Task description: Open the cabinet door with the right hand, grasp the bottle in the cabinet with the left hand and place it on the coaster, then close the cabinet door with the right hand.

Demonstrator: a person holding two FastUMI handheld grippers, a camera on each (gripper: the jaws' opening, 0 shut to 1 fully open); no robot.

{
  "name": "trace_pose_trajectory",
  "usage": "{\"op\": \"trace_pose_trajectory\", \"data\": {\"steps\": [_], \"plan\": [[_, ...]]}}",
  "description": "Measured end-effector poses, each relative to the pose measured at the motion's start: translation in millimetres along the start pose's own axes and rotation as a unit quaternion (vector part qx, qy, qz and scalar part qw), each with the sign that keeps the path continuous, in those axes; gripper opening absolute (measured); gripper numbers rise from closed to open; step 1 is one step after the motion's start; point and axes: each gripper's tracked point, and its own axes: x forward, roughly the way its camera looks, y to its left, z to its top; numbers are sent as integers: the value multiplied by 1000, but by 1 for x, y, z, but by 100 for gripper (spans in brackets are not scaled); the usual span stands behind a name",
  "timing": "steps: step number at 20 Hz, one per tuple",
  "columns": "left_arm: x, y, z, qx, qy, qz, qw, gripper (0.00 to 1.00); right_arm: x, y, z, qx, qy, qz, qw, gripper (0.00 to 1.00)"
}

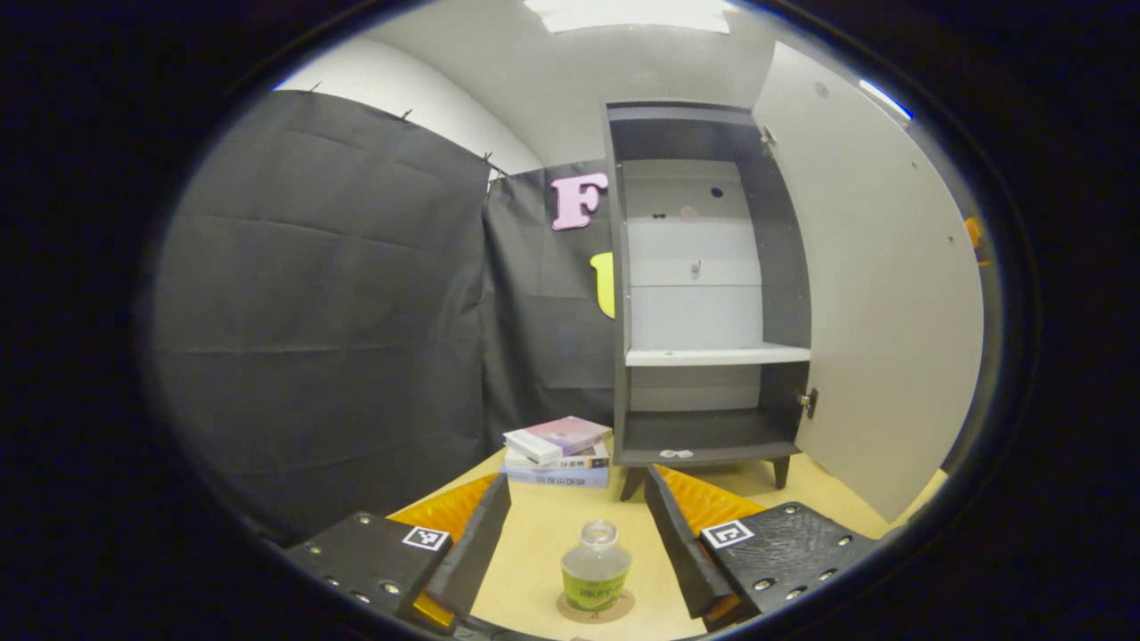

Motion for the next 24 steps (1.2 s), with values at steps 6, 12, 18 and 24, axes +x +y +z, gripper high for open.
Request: {"op": "trace_pose_trajectory", "data": {"steps": [6,12,18,24], "plan": [[16,37,15,15,-15,-10,1000,82,-15,8,7,-39,-11,-45,998,94],[29,65,7,14,-9,-25,1000,91,-12,48,1,-34,-4,-33,999,93],[35,103,0,12,-7,-23,1000,87,-8,106,-6,-35,-1,-6,999,93],[34,145,-4,23,-7,-16,1000,82,0,154,-9,-38,-6,4,999,93]]}}
